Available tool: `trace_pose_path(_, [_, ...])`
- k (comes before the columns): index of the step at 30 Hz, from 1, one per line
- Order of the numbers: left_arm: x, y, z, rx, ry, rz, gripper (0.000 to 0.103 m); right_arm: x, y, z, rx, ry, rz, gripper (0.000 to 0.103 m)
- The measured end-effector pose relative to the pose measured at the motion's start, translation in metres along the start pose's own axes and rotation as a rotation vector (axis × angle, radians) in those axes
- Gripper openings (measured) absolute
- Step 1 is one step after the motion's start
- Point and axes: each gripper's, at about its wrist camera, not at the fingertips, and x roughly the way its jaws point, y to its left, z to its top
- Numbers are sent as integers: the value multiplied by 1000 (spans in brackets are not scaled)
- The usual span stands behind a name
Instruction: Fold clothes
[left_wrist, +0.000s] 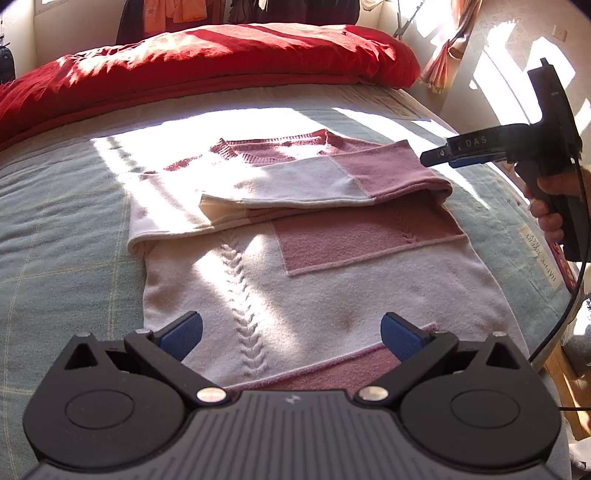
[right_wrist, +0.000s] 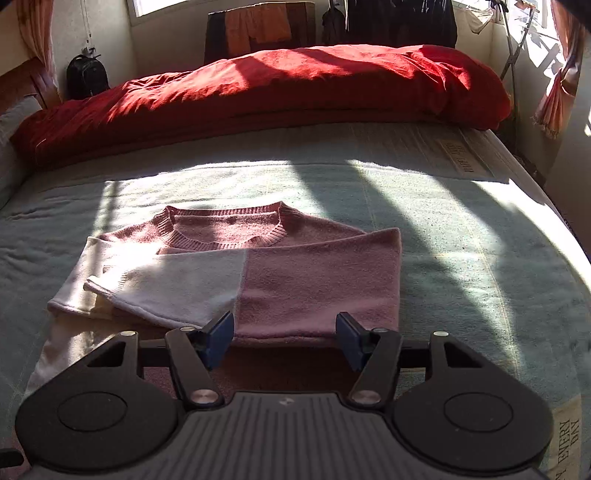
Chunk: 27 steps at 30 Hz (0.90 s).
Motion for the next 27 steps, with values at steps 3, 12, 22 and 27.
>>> trace_pose_path(3, [19, -9, 28, -4, -5, -10, 102, 3, -36, -21, 42, 27, -16, 69])
trace_pose_path(12, [107, -22, 100, -111, -35, -65, 102, 35, -64, -55, 10, 6, -34, 69])
trace_pose_path(22, [181, -19, 114, -159, 14, -39, 102, 69, -62, -38, -154, -25, -222, 69])
trace_pose_path(27, [199, -16, 108, -122, 52, -12, 102, 78, -85, -49, -109, -4, -200, 75])
